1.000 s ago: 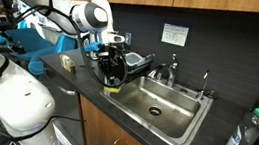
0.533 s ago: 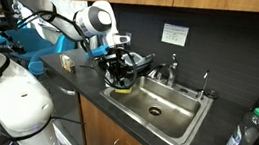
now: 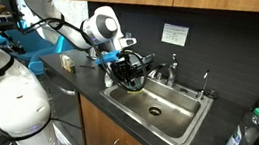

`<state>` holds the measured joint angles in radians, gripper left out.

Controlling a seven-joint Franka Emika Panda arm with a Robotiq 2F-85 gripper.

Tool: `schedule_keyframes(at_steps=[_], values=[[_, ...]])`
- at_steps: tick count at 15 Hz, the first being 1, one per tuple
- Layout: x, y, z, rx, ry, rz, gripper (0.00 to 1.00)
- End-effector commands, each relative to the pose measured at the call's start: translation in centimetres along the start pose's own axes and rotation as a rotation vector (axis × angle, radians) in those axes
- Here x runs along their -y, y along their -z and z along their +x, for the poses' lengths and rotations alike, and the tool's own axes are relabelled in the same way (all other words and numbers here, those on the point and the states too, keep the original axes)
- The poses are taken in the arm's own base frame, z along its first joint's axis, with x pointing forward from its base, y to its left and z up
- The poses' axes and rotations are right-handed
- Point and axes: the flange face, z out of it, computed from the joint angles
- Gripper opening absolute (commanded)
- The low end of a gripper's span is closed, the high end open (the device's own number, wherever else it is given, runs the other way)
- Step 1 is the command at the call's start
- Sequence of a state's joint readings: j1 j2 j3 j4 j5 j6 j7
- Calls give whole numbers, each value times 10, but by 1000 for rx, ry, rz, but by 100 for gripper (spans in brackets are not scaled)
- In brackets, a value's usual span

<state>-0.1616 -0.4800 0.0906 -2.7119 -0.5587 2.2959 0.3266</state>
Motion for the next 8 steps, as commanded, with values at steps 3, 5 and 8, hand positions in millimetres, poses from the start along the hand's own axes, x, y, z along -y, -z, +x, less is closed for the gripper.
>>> schedule_keyframes(at_steps=[3, 5, 8], values=[[-13, -34, 17, -44, 20, -1, 4], [-15, -44, 21, -56, 24, 8, 4], [-18, -54, 25, -72, 31, 17, 4]])
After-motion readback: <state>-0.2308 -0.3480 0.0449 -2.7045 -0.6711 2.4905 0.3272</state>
